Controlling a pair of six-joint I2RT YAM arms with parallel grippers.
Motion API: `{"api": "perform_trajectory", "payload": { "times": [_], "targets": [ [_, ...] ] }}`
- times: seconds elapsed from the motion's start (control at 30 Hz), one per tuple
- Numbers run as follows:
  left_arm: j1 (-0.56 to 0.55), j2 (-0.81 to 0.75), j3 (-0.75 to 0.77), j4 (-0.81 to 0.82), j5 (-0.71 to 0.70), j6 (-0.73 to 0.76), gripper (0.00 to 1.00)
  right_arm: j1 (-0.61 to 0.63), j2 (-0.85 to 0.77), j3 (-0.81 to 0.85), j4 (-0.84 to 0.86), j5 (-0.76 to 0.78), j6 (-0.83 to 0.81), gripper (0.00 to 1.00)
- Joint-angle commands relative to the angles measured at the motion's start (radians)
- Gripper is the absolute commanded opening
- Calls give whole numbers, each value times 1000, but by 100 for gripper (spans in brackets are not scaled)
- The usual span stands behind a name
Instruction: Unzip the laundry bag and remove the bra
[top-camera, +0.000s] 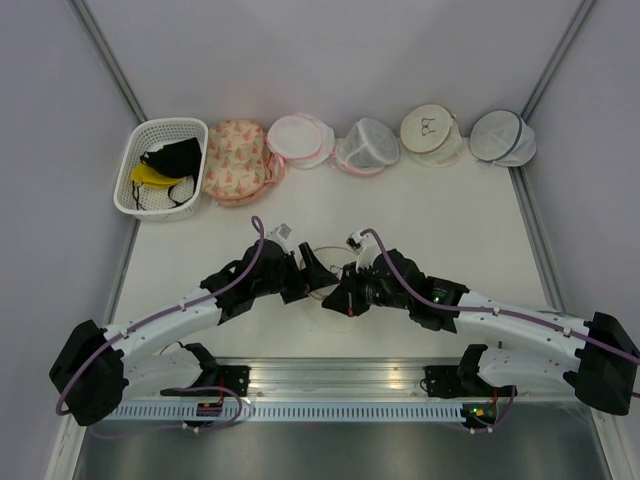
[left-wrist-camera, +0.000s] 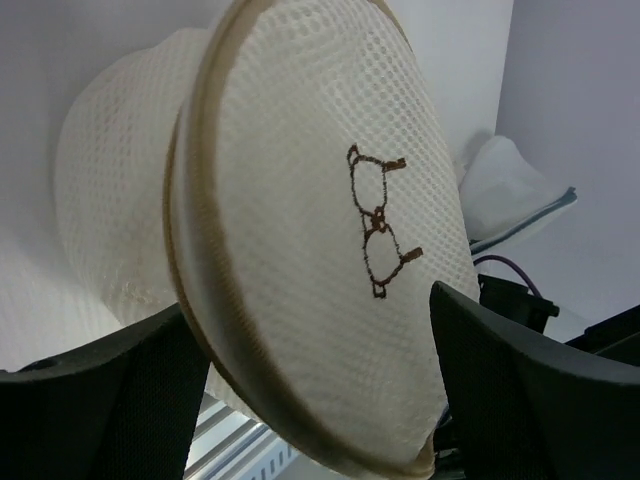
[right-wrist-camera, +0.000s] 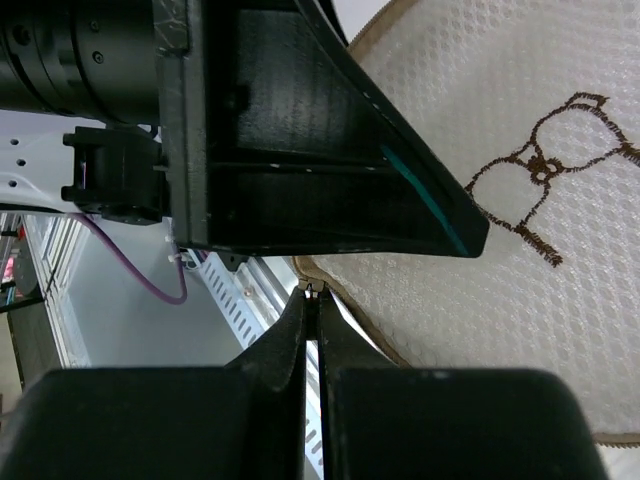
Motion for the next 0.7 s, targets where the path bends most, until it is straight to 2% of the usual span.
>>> {"api": "perform_trajectory", "payload": {
  "times": [0.0,0.03,0.07,0.13,0.2,0.37,0.4,0.43,0.53,0.57,0.67],
  "targets": [
    [-8,38,15,143,64,-55,86,0,14,44,68,-49,-21,0],
    [-10,43,14,160,72,-55,76,0,17,47,56,-40,-23,0],
    [-10,48,8,182,75,-55,49,1,19,50,21,-23,-26,0],
    [-10,49,6,185,71,-51,24,0,16,54,-27,-5,-35,0],
    [-10,49,6,176,62,-44,4,0,5,56,-57,31,-41,1],
    [-10,39,6,148,34,-33,2,0,0,91,-247,146,-67,0],
    [-10,37,6,139,28,-32,2,0,9,105,-292,204,-66,1],
    [-10,34,8,133,23,-30,2,1,23,141,-420,332,-57,1],
    [-10,25,12,116,6,-24,2,1,114,217,-661,500,-11,0],
    [-10,20,15,111,-3,-21,2,0,140,225,-692,561,8,0],
    [-8,12,18,107,-23,-15,2,0,146,220,-729,603,34,0]
  ]
}}
